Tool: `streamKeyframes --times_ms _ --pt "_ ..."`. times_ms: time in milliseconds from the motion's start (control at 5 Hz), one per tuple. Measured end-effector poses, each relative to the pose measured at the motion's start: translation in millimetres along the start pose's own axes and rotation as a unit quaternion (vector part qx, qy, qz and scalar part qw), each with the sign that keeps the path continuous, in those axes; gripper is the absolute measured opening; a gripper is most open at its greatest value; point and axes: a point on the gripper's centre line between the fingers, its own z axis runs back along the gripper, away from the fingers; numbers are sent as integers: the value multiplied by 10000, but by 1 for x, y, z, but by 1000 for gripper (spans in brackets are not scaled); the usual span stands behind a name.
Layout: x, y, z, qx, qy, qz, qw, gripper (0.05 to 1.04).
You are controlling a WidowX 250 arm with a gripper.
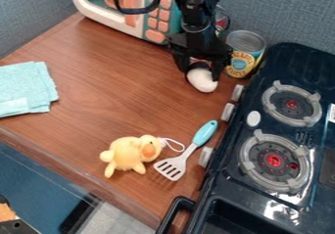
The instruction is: Move the egg to the bottom center of the table
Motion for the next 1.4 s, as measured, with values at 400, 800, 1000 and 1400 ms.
streamKeyframes --times_ms 400,800,1000,1400 --pt "-10 3 -14 68 320 194 9993 948" --pt "-22 12 -13 70 304 249 9992 537" --pt "-25 19 -5 107 242 191 9995 515" --pt "-39 43 46 185 -62 75 9998 513"
